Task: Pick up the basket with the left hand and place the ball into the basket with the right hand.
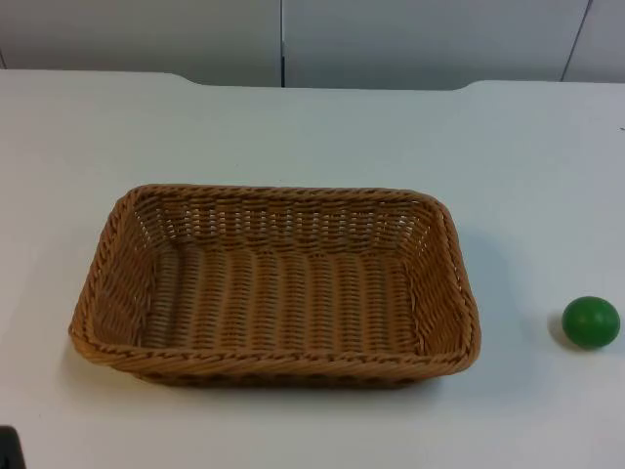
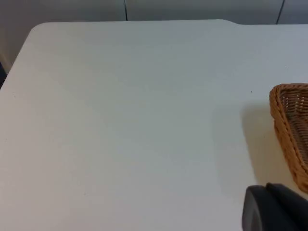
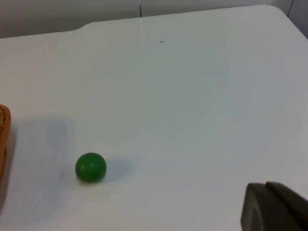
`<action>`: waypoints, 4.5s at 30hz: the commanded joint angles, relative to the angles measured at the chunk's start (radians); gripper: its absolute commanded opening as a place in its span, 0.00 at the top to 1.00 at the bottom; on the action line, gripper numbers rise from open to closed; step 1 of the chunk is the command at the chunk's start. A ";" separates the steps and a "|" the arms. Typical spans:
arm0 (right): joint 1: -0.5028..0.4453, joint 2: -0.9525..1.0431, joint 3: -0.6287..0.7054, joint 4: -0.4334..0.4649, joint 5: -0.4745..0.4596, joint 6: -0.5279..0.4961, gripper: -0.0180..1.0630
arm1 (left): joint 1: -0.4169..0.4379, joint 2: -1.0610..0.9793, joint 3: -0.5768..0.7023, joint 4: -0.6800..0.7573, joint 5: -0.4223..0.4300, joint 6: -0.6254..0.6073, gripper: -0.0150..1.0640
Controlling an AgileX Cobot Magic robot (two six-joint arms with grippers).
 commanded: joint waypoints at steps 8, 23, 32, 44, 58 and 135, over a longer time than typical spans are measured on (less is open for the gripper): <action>-0.008 -0.002 0.010 0.001 -0.007 -0.005 0.99 | -0.004 0.152 -0.097 -0.178 -0.106 0.115 0.99; -0.008 -0.002 0.010 0.001 -0.007 -0.005 0.99 | -0.004 1.075 -0.669 -0.290 0.093 0.223 0.99; -0.008 -0.002 0.010 0.001 -0.007 -0.005 0.99 | -0.008 1.317 -0.620 -0.423 -0.017 0.282 0.99; -0.008 -0.002 0.010 0.001 -0.007 -0.005 0.99 | -0.008 1.492 -0.479 -0.405 -0.213 0.306 0.99; -0.008 -0.002 0.010 0.001 -0.007 -0.005 0.99 | -0.008 1.707 -0.479 -0.580 -0.334 0.420 0.87; -0.008 -0.002 0.010 0.004 -0.007 -0.005 0.99 | 0.005 1.936 -0.724 -0.752 -0.163 0.419 0.99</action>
